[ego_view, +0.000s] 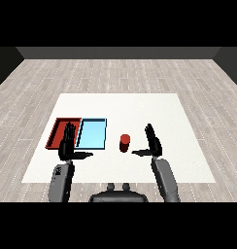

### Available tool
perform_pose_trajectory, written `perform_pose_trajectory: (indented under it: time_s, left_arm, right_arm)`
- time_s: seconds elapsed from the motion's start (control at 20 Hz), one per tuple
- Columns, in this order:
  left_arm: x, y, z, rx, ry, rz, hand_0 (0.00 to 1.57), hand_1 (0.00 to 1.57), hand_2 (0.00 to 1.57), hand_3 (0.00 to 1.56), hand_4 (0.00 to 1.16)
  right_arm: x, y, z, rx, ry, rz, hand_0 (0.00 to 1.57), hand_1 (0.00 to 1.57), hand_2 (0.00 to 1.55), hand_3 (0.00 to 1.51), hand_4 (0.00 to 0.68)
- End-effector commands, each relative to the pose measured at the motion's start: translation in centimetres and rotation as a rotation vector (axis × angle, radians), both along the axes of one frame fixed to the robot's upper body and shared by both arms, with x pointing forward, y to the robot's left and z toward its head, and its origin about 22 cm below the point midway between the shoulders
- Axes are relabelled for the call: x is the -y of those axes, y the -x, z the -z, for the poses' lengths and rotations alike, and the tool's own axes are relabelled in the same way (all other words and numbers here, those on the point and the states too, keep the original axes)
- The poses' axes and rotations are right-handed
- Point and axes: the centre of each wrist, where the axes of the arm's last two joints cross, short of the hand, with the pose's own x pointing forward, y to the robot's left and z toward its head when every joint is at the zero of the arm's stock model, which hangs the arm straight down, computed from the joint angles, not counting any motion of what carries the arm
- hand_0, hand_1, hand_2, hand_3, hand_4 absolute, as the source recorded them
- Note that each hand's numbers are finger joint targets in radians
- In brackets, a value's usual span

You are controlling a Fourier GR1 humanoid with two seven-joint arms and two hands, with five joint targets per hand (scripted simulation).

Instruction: Pick the red can and put it in the red box

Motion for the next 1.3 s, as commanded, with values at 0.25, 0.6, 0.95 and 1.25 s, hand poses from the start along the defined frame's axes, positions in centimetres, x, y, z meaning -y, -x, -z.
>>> perform_pose_trajectory:
  time_s: [0.25, 0.6, 0.95, 1.25]
  left_arm:
    - [0.1, -0.7, 1.1, -0.009, 0.024, 0.004, 0.00, 0.00, 0.00, 0.00, 0.00]
    - [0.0, 1.3, 1.2, -0.001, 0.011, -0.001, 0.00, 0.00, 0.00, 0.00, 0.00]
    - [1.1, -0.1, 0.0, 0.005, -0.015, -0.013, 0.00, 0.00, 0.00, 0.00, 0.00]
    - [-0.5, 0.0, 0.6, 0.001, 0.011, 0.003, 0.00, 0.00, 0.00, 0.00, 0.00]
  right_arm:
    - [-1.6, -1.6, 2.4, -0.041, -0.033, -0.056, 0.00, 0.00, 0.00, 0.00, 0.000]
    - [-4.0, 0.4, 4.9, -0.082, -0.080, -0.069, 0.00, 0.00, 0.00, 0.00, 0.000]
    - [-5.8, -2.8, 4.1, -0.102, -0.081, -0.069, 0.00, 0.00, 0.00, 0.00, 0.000]
    - [-4.4, -2.0, 6.4, -0.117, -0.114, -0.077, 0.00, 0.00, 0.00, 0.00, 0.000]
